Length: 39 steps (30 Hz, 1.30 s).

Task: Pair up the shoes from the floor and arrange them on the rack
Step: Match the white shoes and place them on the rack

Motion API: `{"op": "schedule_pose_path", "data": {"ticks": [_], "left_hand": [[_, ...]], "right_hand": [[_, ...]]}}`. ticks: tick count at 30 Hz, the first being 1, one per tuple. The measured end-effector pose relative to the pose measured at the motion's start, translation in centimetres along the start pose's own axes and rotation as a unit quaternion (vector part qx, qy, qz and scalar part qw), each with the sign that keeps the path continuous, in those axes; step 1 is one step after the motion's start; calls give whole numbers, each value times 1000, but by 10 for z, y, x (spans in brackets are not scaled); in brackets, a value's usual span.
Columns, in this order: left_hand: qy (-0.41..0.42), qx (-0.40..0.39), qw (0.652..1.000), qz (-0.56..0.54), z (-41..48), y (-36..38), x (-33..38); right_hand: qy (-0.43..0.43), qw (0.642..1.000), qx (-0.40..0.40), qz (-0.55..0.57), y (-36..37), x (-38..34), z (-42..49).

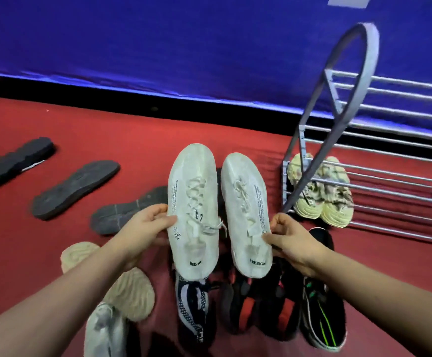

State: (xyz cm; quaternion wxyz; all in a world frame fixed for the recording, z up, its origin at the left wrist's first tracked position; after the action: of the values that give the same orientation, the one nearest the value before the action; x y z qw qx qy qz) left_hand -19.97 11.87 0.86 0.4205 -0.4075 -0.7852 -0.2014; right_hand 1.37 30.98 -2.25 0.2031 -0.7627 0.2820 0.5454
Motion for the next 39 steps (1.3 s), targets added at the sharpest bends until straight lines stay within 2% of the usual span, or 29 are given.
{"op": "schedule_pose_path", "data": {"ticks": [5,10,15,21,28,34,39], "left_hand": [[-32,-53,996,66,8,77,18],[-85,-107,982,129,12,143,-6],[-120,-155,970,141,22,215,-17],[-132,-152,963,179,45,307,-14],[-146,-141,966,158,80,404,-16],[-138,-91,982,87,125,481,-10],[-100,-30,991,87,158,524,-4]], "right_hand": [[-5,999,21,25,-74,-4,-36],[50,996,7,70,-136,36,-75],[69,990,37,115,-203,63,-103],[89,986,52,134,-283,90,-109],[93,980,96,145,-362,105,-107],[78,974,160,141,-423,108,-78],[41,965,211,149,-459,104,-50]]}}
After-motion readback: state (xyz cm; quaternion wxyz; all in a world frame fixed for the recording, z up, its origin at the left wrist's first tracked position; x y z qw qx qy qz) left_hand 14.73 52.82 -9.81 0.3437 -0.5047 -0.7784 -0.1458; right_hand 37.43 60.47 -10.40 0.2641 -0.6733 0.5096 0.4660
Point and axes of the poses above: each hand's wrist, its own z-axis towards the middle knuckle, its own y-axis out of the palm, x = y × z, the point moved 7 cm from there along z, towards the middle knuckle, and after that the axes turned 10 degrees about -y, right-handed, at the moved point
